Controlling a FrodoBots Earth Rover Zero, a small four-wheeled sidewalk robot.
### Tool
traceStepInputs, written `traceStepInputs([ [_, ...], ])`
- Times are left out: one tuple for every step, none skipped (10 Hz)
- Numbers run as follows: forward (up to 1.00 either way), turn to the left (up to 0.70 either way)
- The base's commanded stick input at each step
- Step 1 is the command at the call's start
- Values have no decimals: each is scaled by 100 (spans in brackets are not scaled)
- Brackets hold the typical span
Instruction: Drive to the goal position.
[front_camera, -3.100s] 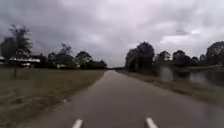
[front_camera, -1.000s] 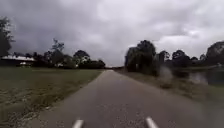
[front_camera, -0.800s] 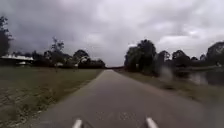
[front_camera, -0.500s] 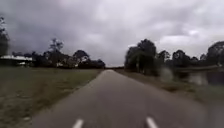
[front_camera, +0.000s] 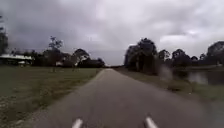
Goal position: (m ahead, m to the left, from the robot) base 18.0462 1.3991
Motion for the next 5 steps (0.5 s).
traceStepInputs([
  [84,3],
  [84,3],
  [84,3],
  [84,3],
  [84,3],
])
